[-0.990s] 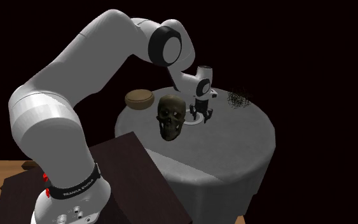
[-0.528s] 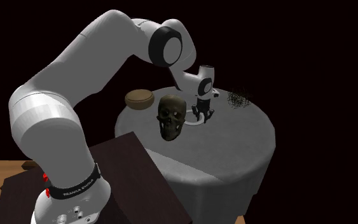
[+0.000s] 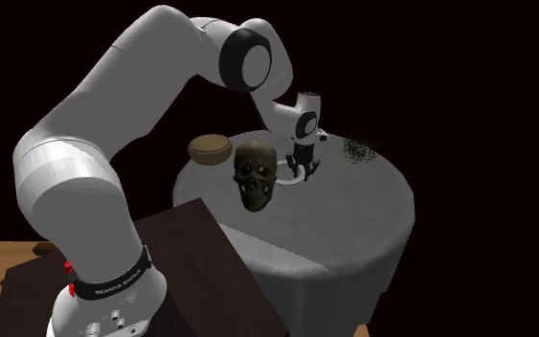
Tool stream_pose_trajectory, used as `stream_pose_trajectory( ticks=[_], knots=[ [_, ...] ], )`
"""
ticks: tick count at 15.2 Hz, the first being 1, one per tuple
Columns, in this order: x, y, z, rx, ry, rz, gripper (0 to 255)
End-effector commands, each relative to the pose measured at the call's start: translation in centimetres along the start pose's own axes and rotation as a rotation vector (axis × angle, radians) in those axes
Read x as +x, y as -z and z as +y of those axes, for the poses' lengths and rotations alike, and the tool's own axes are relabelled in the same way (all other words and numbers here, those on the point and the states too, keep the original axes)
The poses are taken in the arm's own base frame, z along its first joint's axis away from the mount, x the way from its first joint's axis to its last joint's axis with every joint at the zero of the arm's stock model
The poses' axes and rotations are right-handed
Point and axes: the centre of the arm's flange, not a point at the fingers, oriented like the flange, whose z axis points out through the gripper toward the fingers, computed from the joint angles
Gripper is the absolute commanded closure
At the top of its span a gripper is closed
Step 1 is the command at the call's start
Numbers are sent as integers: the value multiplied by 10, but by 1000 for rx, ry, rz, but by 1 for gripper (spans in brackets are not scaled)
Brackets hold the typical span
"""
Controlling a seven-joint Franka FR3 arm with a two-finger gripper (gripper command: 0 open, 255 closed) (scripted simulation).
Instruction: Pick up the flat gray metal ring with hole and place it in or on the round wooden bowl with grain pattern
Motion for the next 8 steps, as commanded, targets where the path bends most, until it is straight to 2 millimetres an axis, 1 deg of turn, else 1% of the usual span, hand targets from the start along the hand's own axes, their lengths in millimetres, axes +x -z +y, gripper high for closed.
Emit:
stream_pose_trajectory(
  ticks=[1,8],
  knots=[
    [1,10,-2,0,0,2,255],
    [1,47,-2,0,0,2,255]
  ],
)
